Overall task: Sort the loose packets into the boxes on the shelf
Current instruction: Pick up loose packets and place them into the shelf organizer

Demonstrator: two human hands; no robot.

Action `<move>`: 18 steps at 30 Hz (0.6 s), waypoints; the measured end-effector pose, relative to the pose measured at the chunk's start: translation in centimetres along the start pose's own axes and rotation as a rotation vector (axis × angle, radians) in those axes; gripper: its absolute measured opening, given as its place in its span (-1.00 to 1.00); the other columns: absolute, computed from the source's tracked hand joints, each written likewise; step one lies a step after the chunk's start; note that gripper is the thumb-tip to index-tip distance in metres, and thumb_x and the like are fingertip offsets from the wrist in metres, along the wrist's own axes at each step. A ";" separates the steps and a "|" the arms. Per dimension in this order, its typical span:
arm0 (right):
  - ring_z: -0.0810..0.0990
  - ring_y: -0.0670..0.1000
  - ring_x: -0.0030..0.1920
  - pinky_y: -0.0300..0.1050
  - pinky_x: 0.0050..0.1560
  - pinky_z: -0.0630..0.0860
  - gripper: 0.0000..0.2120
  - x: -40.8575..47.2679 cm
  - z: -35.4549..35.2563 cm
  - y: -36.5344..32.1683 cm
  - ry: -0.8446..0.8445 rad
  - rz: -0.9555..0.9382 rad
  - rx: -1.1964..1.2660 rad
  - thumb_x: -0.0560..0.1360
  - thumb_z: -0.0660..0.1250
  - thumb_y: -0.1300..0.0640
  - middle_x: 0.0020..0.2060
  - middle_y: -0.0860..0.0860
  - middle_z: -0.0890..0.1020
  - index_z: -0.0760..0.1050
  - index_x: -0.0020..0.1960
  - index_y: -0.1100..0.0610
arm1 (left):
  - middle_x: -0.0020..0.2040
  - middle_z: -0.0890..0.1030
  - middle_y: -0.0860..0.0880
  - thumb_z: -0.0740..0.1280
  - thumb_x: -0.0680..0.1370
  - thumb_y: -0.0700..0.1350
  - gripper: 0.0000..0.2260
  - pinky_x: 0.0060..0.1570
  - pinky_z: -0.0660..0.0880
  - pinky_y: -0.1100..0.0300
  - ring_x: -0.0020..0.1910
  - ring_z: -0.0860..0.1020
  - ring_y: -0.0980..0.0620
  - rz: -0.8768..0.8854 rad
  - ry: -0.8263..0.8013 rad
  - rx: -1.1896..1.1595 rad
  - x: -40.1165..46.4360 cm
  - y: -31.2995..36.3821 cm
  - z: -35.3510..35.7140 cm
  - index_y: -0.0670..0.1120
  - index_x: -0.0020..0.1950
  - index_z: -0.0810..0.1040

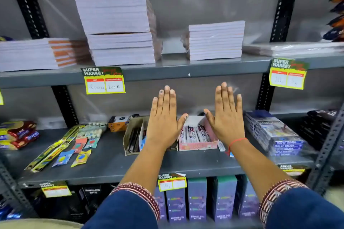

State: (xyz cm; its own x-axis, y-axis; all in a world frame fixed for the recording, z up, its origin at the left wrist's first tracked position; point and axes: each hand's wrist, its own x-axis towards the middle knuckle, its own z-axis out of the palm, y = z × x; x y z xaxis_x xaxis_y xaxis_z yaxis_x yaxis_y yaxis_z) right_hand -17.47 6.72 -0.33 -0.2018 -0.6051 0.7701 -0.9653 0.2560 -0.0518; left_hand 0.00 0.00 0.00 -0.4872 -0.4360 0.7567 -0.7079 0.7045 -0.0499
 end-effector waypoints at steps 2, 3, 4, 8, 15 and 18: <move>0.19 0.15 0.43 -0.01 0.48 -0.25 -0.31 -1.3 1.5 -0.3 -0.017 0.018 -0.007 0.58 -0.25 -0.20 0.43 0.25 0.36 0.13 0.46 0.30 | 0.46 0.12 -0.26 -0.03 0.57 0.16 -0.37 0.40 -0.16 0.06 0.44 0.03 -0.15 -0.021 -0.019 -0.014 -1.1 -0.2 1.1 -0.28 0.46 0.02; 0.20 0.15 0.43 0.00 0.47 -0.23 -0.31 -2.2 2.3 -0.3 -0.042 0.027 -0.018 0.58 -0.26 -0.20 0.42 0.25 0.37 0.14 0.45 0.30 | 0.46 0.10 -0.24 -0.07 0.58 0.17 -0.37 0.40 -0.15 0.06 0.44 0.04 -0.15 -0.024 -0.048 -0.020 -1.9 -0.3 1.8 -0.29 0.45 0.02; 0.21 0.15 0.43 0.02 0.46 -0.20 -0.31 -3.5 3.6 -0.2 -0.078 0.064 -0.043 0.58 -0.27 -0.19 0.42 0.25 0.38 0.16 0.44 0.30 | 0.46 0.09 -0.22 -0.12 0.60 0.18 -0.37 0.40 -0.14 0.06 0.44 0.05 -0.15 -0.028 -0.092 -0.016 -3.0 -0.5 2.9 -0.29 0.45 0.03; 0.43 0.23 0.37 0.01 0.43 -0.15 -0.27 -6.7 6.9 0.3 -0.229 0.126 -0.077 0.59 -0.29 -0.17 0.36 0.27 0.46 0.28 0.40 0.33 | 0.42 0.20 -0.19 -0.03 0.56 0.15 -0.39 0.38 -0.03 0.02 0.39 0.29 -0.18 0.148 -0.317 0.018 -6.3 -0.3 6.7 -0.29 0.42 0.11; 0.53 0.29 0.28 0.18 0.32 0.34 -0.36 -9.4 12.7 3.8 -0.357 0.244 -0.070 0.47 0.03 -0.06 0.28 0.30 0.53 0.44 0.31 0.39 | 0.36 0.42 -0.18 -0.30 0.62 0.12 -0.40 0.39 -0.10 0.06 0.34 0.38 -0.11 0.294 -0.712 -0.009 -8.6 1.8 13.6 -0.25 0.38 0.22; 0.59 0.32 0.19 0.27 0.13 0.50 -0.45 -8.7 13.9 5.8 -0.442 0.373 -0.058 0.45 0.13 0.03 0.20 0.32 0.59 0.49 0.26 0.39 | 0.50 -0.04 -0.13 -0.23 0.64 0.12 -0.50 0.38 -0.36 0.10 0.49 0.02 -0.05 0.436 -0.718 0.015 -9.1 2.1 16.0 -0.19 0.44 -0.15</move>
State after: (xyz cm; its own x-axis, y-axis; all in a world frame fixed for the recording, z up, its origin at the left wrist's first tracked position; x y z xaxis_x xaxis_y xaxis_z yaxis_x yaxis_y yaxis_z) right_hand -23.65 2.96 -16.14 -0.5890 -0.7198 0.3674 -0.8072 0.5461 -0.2241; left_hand -5.23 -3.49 -17.39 -0.9223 -0.3801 0.0693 -0.3848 0.8872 -0.2546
